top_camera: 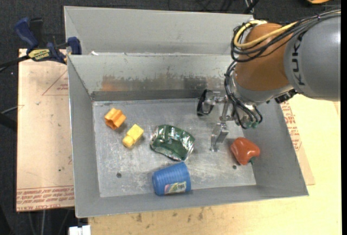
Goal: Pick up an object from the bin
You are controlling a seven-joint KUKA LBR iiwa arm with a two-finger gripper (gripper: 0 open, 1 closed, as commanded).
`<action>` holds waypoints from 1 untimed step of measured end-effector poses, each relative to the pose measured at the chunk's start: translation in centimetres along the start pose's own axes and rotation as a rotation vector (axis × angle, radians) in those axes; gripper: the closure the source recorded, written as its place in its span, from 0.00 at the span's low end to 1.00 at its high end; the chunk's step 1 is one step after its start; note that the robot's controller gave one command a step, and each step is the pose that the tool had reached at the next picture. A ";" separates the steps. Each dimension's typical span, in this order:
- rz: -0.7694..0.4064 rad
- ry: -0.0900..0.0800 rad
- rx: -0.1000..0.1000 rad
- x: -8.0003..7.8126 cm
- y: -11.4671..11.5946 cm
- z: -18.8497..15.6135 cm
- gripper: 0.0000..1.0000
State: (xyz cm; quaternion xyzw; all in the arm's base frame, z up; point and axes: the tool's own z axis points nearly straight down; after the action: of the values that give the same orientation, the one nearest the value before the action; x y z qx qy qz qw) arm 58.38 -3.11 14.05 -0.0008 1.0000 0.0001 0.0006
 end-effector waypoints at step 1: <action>0.000 0.000 0.000 0.0 0.0 0.0 0.00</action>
Offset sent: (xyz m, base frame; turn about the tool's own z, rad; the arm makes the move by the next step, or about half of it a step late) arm -0.0049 0.0627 -0.0705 -0.0331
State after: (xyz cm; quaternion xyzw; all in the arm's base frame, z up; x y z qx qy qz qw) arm 58.38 -3.11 14.05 -0.0008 1.0000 0.0001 0.0006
